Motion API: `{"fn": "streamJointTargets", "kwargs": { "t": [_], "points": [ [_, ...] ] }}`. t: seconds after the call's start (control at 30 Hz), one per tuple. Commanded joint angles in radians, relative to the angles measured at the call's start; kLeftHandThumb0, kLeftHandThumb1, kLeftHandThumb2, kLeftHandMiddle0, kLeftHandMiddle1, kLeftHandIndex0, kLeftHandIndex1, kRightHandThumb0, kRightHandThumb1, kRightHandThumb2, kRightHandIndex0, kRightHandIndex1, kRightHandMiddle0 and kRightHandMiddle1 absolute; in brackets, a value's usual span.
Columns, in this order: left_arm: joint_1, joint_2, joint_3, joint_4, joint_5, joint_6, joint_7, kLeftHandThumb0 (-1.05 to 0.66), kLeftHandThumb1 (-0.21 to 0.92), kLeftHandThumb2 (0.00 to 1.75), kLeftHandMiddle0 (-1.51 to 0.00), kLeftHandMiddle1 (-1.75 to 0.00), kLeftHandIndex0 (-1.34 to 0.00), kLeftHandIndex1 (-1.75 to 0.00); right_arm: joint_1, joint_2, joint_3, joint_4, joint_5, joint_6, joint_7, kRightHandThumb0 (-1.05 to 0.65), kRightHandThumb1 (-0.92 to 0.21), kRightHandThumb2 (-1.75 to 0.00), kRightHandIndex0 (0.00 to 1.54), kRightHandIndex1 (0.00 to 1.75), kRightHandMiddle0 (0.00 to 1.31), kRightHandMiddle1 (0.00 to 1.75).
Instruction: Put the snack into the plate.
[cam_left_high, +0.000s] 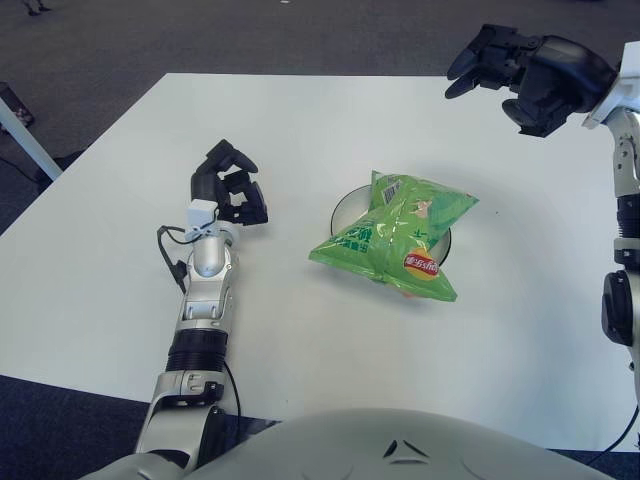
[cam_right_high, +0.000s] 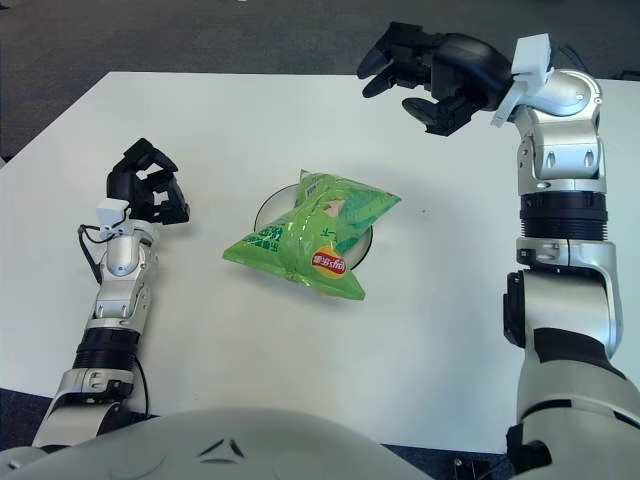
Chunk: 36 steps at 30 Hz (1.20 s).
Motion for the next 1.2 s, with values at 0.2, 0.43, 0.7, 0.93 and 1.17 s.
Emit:
{"fn": "streamJointTargets", "kwargs": {
  "t": [0.2,0.43,0.7,0.93,1.17],
  "points": [
    [0.157,-0.068,-0.008,0.118,0.004,0.024,0.016,-0.58,0.07,1.62,-1.33,-1.75,-0.82,-1.75,0.075,0.085,-0.024,0.161,-0.051,-0.017,-0.186,-0.44,-0.65,-1.03,0.13,1.12,0.00,1.35],
    [0.158,-0.074,-0.011,0.097,0.023,0.057,0.042,-0.59,0.06,1.63,-1.30,-1.75,-0.83,-1.75,0.138,0.214,-0.040,0.350,-0.154,-0.273,-0.505,-0.36,-0.88,-0.59,0.26,1.29,0.18,1.71],
    [0.173,-0.073,-0.010,0.075,0.022,0.049,0.043,-0.60,0.04,1.65,-1.29,-1.75,-0.84,-1.75,0.180,0.293,-0.106,0.446,-0.135,-0.353,-0.703,-0.37,-0.77,-0.73,0.44,1.53,0.28,1.74],
    [0.175,-0.080,-0.001,0.073,0.012,0.026,0.044,-0.60,0.04,1.65,-1.28,-1.75,-0.84,-1.75,0.166,0.308,-0.156,0.485,-0.097,-0.293,-0.764,-0.39,-0.63,-0.93,0.67,1.67,0.38,1.75],
    [0.176,-0.095,0.008,0.054,0.000,0.037,0.053,-0.60,0.05,1.64,-1.28,-1.75,-0.84,-1.75,0.179,0.320,-0.184,0.528,-0.078,-0.290,-0.773,-0.42,-0.52,-1.07,0.80,1.74,0.46,1.75]
  ]
}}
